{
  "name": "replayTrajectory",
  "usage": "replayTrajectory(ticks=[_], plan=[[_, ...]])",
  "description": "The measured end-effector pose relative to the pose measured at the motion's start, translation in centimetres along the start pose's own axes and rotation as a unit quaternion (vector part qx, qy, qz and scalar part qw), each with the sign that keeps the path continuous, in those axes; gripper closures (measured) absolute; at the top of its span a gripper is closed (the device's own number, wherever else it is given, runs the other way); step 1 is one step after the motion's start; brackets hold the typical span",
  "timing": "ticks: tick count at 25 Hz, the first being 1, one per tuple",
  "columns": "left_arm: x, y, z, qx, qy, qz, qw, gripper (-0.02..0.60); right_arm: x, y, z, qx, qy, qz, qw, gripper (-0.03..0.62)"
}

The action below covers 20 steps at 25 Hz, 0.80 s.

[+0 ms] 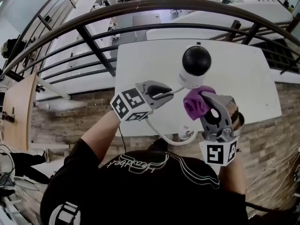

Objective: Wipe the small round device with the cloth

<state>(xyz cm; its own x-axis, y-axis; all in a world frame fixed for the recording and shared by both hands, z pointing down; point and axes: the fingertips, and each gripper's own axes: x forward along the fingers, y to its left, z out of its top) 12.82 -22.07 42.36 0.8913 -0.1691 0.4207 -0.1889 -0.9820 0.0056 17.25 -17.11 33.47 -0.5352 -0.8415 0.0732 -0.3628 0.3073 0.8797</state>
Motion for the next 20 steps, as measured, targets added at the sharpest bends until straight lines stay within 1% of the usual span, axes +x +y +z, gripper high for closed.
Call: replayTrajectory(ticks=[4,7,10,14,20], plan=[[-0.1,0.0,0.1,0.003,0.001,0.001,1.0,0.522,-0.1,0.7,-0.9,0.017,0.016,0.013,1.0,0.536],[-0.2,-0.1,0.1,0.003,0.001,0.002,1.0,0.522,-0.7,0.6,-1.5,0.035,0.026,0.011,0.999,0.536],[-0.2,-0.1,0.1,0.004,0.001,0.004,1.0,0.522,-1.3,0.1,-1.9,0.065,0.023,0.006,0.998,0.536],[-0.3,-0.2,0.2,0.004,0.001,0.004,1.0,0.522,-2.2,-1.4,-2.2,0.101,0.018,-0.011,0.995,0.536],[-0.4,-0.2,0.2,0.0,-0.004,-0.001,1.0,0.522,-2.4,-4.8,-2.3,0.105,0.007,-0.034,0.994,0.536]])
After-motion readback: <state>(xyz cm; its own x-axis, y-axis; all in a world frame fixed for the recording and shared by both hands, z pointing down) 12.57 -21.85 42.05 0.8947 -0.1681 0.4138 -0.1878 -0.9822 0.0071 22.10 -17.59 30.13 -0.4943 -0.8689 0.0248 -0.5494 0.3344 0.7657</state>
